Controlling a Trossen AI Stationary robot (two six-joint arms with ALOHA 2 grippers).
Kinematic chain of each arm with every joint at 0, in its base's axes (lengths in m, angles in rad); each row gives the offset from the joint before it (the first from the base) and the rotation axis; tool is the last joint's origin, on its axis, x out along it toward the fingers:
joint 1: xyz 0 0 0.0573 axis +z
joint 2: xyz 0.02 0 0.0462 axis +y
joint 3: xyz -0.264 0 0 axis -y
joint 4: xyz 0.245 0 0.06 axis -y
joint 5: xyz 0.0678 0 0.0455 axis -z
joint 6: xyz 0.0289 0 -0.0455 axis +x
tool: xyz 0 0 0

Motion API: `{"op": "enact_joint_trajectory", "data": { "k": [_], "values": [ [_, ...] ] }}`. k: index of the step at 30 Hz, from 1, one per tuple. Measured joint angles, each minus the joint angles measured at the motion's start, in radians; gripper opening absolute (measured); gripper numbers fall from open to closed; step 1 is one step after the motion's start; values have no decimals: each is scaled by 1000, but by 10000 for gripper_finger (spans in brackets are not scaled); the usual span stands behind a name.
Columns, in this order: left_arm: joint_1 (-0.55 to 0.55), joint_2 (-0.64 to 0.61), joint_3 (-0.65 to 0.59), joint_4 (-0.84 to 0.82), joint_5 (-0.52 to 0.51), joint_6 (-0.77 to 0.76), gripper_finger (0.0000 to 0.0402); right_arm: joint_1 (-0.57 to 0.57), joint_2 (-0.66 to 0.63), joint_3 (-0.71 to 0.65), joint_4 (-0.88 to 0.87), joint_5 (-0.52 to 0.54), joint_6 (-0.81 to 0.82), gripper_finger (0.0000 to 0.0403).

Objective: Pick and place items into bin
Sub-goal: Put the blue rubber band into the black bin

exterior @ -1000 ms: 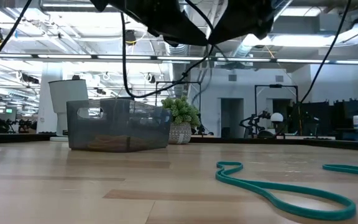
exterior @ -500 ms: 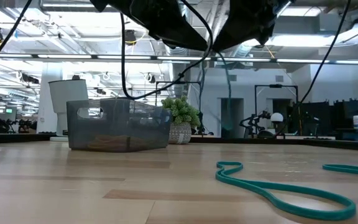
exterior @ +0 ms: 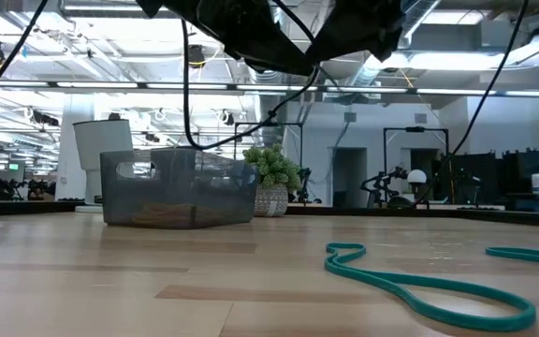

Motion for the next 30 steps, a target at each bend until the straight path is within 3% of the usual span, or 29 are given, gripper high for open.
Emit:
{"op": "enact_joint_trajectory", "data": {
  "k": [12,19,30],
  "values": [
    [0,0,0,-6,-66,7,94,-24,0,0,10,-1,-43,0],
    [0,6,0,-35,-75,68,9,-22,0,0,10,-2,-43,0],
    [-2,6,0,-87,-122,65,0,-15,0,0,-67,-4,-11,0]
  ]
}}
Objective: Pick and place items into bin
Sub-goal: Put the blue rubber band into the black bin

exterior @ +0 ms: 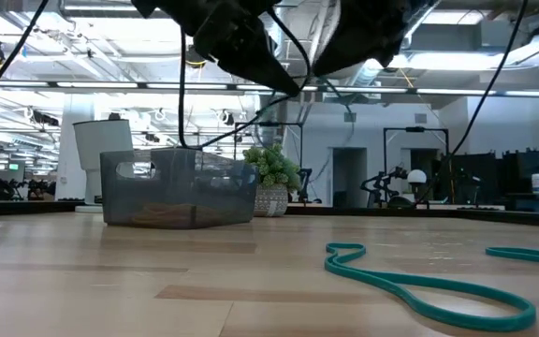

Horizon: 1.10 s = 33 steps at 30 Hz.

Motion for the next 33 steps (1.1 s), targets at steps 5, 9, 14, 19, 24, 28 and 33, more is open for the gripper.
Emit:
{"op": "enact_joint_trajectory", "data": {
  "k": [5,9,14,19,24,28,33],
  "values": [
    [0,-10,7,-42,-47,-2,0,32,0,-23,-73,-23,112,16],
    [0,-42,10,-56,-74,-1,0,65,0,-79,-66,-26,165,55],
    [-1,-121,10,-130,-150,0,0,90,0,-156,-55,-25,287,105],
    [14,-216,10,-314,-357,-10,0,116,0,-236,-49,-23,427,133],
    [80,-240,10,-477,-223,-96,0,142,0,-312,0,-14,516,140],
    [145,-205,1,-564,-145,-139,0,147,0,-360,44,4,555,140],
    [228,-119,0,-606,-83,-142,0,147,0,-383,79,5,578,141]
  ]
}}
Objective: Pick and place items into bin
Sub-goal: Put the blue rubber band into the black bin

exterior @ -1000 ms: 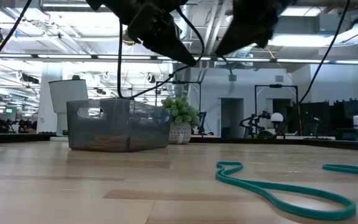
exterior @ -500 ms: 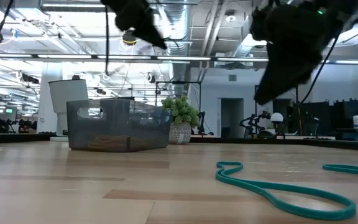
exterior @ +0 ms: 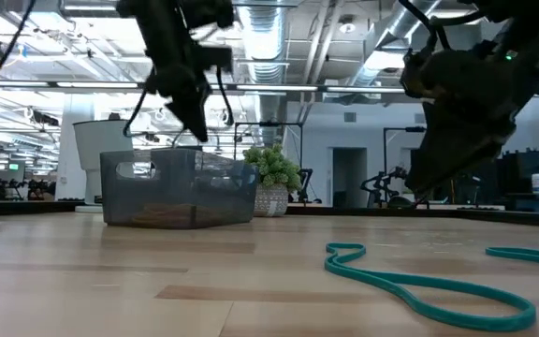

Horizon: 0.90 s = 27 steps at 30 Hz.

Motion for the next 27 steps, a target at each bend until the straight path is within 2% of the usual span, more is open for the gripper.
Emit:
{"op": "enact_joint_trajectory", "data": {
  "k": [7,15,21,24,27],
  "values": [
    [66,104,4,19,129,-3,8,-1,0,-30,36,0,-12,141],
    [67,121,6,23,139,7,58,12,0,-39,39,4,-15,141],
    [54,121,9,23,138,-97,98,21,0,-39,46,7,13,141],
    [28,113,40,24,147,-214,105,31,0,-39,45,4,60,141],
    [-21,112,97,27,160,-223,104,40,0,-39,48,1,71,141]
  ]
}}
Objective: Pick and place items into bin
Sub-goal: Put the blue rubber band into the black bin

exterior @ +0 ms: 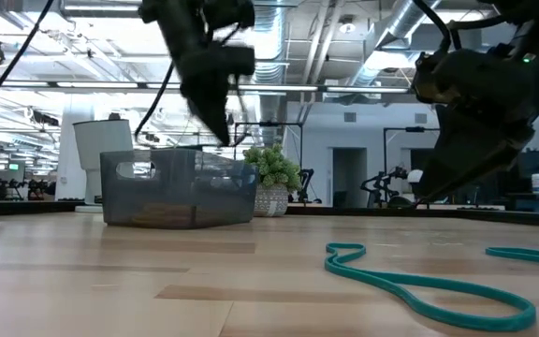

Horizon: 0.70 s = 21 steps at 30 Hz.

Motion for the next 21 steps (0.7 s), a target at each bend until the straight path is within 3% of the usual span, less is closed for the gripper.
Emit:
{"op": "enact_joint_trajectory", "data": {
  "k": [4,9,21],
  "values": [
    [-91,0,84,30,74,105,96,9,0,0,-1,-5,-5,141],
    [-222,0,81,149,164,199,91,18,0,0,0,-3,-34,141],
    [-398,139,0,434,84,48,90,14,0,0,7,1,-34,141]
  ]
}}
